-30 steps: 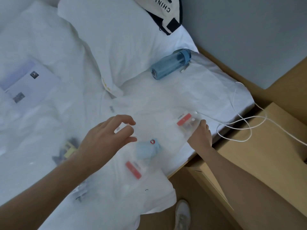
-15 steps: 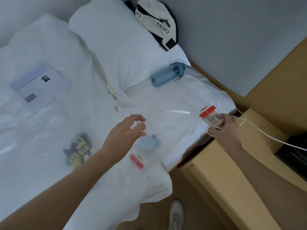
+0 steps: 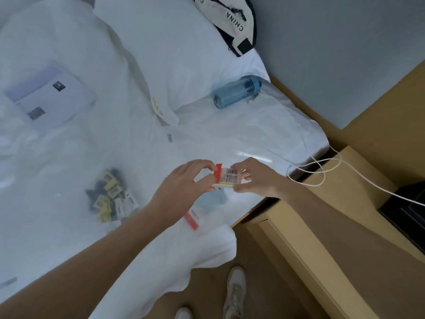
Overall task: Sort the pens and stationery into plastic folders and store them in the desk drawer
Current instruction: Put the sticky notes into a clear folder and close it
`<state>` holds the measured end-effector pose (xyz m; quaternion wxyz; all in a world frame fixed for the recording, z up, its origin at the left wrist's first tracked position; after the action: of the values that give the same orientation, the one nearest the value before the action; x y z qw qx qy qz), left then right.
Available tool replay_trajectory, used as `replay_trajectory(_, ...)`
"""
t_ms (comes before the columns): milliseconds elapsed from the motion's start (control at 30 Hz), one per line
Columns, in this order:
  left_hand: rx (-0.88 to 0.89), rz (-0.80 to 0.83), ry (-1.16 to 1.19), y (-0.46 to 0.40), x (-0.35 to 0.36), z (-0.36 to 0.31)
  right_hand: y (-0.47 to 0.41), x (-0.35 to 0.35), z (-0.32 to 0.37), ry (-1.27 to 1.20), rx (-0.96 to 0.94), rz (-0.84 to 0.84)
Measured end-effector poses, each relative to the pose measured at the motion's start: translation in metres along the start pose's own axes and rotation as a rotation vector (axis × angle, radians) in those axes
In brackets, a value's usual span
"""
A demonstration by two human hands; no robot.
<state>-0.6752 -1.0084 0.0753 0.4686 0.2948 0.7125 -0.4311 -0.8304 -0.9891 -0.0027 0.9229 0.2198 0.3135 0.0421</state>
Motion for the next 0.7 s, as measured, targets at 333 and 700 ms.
replay_trajectory(333, -0.017, -0.069, -0.018, 0.009, -0.003, 0.012, -0.034, 0.051, -0.005, 0.100, -0.008, 0.318)
replay_trajectory(700, 0.006, 0.026, 0.002, 0.001, -0.009, -0.002, 0.021, -0.040, -0.048, 0.095, 0.171, -0.326)
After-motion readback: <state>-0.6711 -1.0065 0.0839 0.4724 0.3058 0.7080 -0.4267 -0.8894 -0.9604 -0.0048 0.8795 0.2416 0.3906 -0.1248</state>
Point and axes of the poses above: each hand's wrist, its own y-axis away from the middle knuckle, its own x-axis out of the palm, z = x × y, the point moved 7 cm from there along -y, towards the middle knuckle, and after that the axes turned 4 degrees about -z, right-handed, at the moved point
